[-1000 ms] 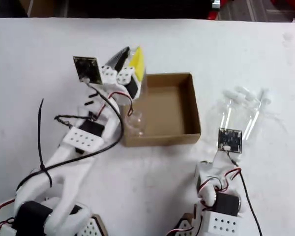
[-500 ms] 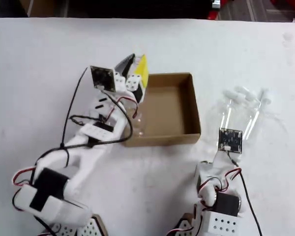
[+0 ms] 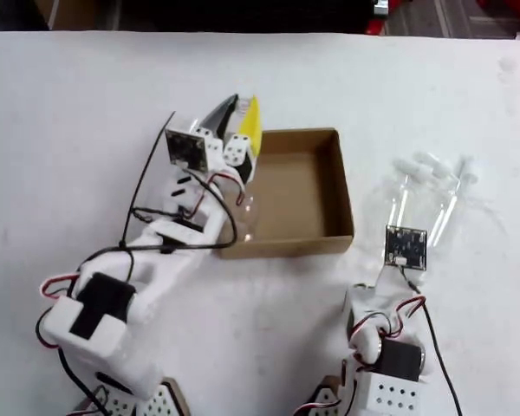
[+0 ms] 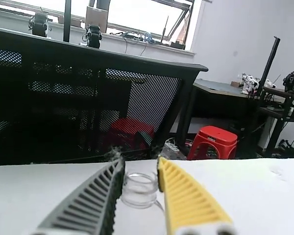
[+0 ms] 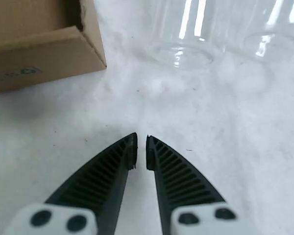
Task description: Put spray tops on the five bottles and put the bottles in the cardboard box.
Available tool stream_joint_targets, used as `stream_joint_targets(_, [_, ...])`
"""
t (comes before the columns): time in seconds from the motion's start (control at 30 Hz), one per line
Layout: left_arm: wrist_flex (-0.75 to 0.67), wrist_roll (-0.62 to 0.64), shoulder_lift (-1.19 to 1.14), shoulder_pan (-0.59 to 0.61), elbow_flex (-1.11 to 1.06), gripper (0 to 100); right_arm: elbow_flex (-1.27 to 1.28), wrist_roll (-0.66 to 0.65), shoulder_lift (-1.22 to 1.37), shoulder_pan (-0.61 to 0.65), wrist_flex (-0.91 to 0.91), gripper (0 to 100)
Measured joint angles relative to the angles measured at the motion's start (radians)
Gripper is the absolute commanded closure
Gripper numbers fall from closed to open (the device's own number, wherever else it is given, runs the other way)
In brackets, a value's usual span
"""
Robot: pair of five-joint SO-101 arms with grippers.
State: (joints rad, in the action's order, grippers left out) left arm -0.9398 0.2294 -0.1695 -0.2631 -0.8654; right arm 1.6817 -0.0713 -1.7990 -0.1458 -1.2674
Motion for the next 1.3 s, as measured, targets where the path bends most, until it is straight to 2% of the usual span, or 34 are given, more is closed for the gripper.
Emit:
stream_joint_targets(0.57, [-0.043, 0.029, -0.029, 0.018, -0.008, 97, 0.0, 0.0, 0.0, 0.0, 0.0, 98.1])
stream_joint_targets(0.77, [-0.034, 0.029, 0.048, 0.017, -0.084, 84, 0.0, 0.0, 0.0, 0.0, 0.0, 98.1])
stream_joint_targets(1.03, [0.244, 0.029, 0.15, 0.018, -0.08, 82, 0.0, 0.0, 0.0, 0.0, 0.0, 98.1])
stream_joint_targets(1.3, [0.265, 0.074, 0.157, 0.021, -0.075, 82, 0.0, 0.0, 0.0, 0.0, 0.0, 98.1])
